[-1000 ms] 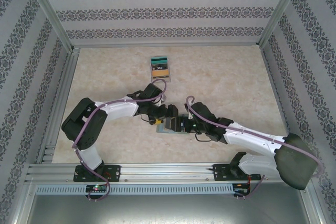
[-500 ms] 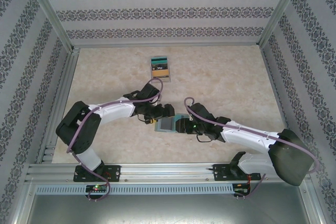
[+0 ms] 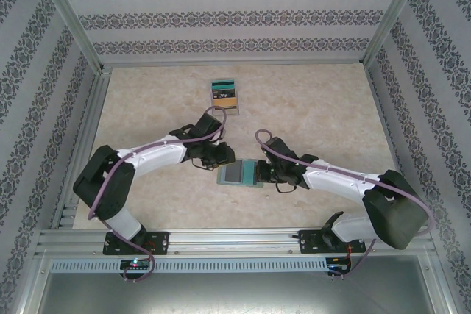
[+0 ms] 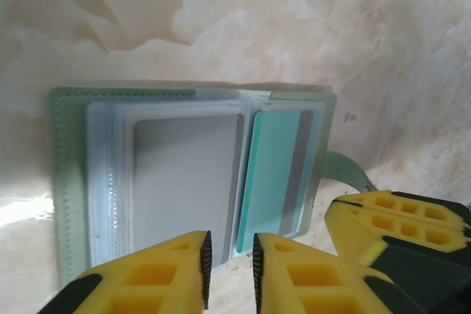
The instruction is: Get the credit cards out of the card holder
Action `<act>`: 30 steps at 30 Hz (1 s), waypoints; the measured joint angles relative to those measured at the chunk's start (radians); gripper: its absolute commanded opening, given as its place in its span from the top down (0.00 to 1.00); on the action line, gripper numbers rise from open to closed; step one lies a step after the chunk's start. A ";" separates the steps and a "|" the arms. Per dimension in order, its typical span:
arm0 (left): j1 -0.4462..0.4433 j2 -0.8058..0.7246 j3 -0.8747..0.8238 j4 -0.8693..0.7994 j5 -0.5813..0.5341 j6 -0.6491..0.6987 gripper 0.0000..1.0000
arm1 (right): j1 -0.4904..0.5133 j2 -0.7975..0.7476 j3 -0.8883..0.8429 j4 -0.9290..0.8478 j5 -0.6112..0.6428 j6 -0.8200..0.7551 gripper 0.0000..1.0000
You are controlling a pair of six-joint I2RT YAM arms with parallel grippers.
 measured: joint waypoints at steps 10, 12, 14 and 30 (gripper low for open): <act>-0.025 0.101 0.058 0.002 0.029 0.002 0.75 | -0.026 0.037 0.003 -0.040 0.015 -0.001 1.00; -0.026 0.111 0.066 0.004 0.035 0.004 0.75 | -0.026 0.050 0.007 -0.040 0.015 -0.002 1.00; -0.026 0.119 0.068 0.006 0.038 0.005 0.74 | -0.026 0.061 0.014 -0.040 0.014 -0.006 1.00; -0.027 0.172 0.077 0.014 0.061 0.008 0.73 | -0.026 0.128 0.048 -0.031 0.005 -0.024 0.99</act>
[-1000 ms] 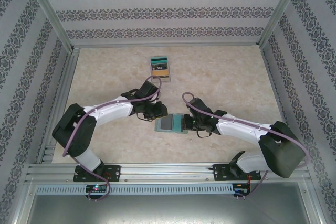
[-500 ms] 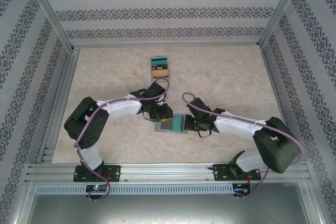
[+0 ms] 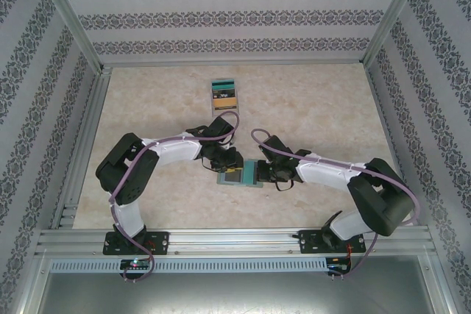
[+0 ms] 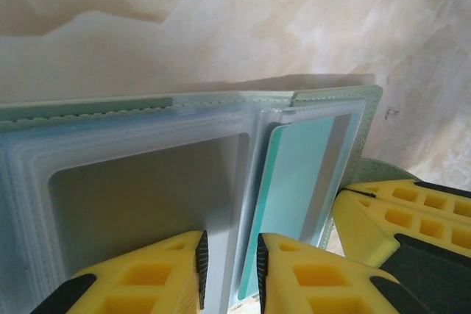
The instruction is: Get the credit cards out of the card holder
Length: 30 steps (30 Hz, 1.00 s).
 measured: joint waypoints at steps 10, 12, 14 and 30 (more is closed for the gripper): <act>0.000 0.005 0.001 0.003 0.000 0.004 0.73 | 0.033 0.040 0.036 0.010 -0.006 0.000 0.98; 0.000 0.004 0.001 0.002 -0.003 0.005 0.72 | 0.035 0.044 0.037 0.013 -0.007 0.000 0.98; 0.000 0.000 0.001 -0.002 -0.008 0.008 0.71 | 0.035 0.044 0.037 0.014 -0.009 0.001 0.98; -0.013 -0.003 0.037 -0.019 -0.012 0.022 0.73 | 0.035 0.049 0.041 0.015 -0.010 0.001 0.98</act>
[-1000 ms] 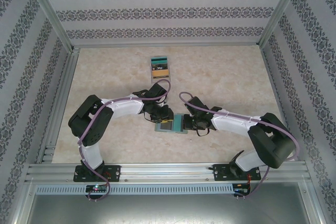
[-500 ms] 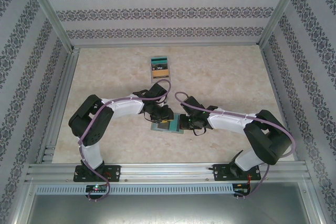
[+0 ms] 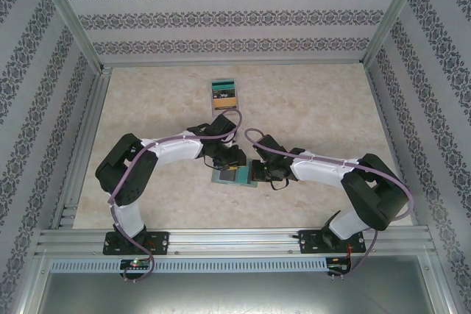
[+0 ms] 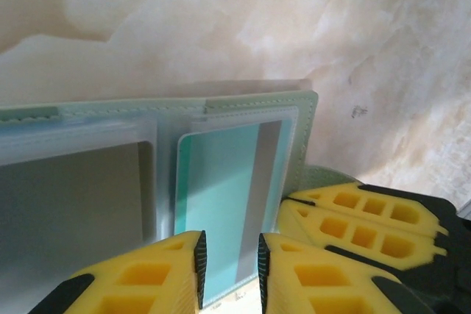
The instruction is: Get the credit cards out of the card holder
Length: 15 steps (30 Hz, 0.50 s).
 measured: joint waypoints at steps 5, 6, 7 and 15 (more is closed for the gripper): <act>0.000 0.028 0.010 -0.049 -0.027 0.005 0.74 | 0.001 0.000 0.000 0.000 0.000 0.000 0.98; 0.000 0.029 0.011 -0.056 -0.031 0.008 0.73 | 0.003 0.001 0.000 0.000 0.000 0.000 0.98; 0.000 0.029 0.013 -0.062 -0.032 0.009 0.73 | 0.005 0.003 0.002 0.000 0.000 0.000 0.98; 0.000 0.031 0.018 -0.075 -0.038 0.023 0.73 | 0.013 0.025 0.023 0.000 0.000 0.000 0.98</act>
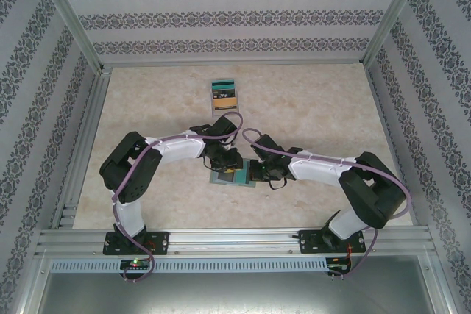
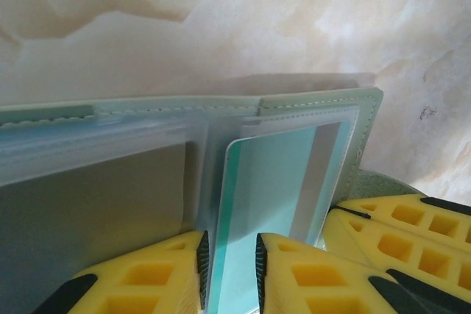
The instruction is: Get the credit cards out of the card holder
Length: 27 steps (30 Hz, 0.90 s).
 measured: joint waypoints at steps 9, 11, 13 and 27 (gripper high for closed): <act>0.000 0.009 0.000 0.002 0.008 0.006 0.84 | 0.000 0.007 0.007 -0.001 -0.003 0.000 0.98; 0.000 0.009 0.000 0.000 0.008 0.007 0.85 | 0.000 0.007 0.007 -0.001 -0.003 0.000 0.98; 0.000 0.009 0.000 0.000 0.007 0.008 0.85 | 0.000 0.007 0.007 -0.001 -0.003 0.000 0.98; 0.003 -0.020 -0.056 0.066 0.031 0.002 0.80 | 0.000 0.009 0.007 0.001 -0.003 0.000 0.98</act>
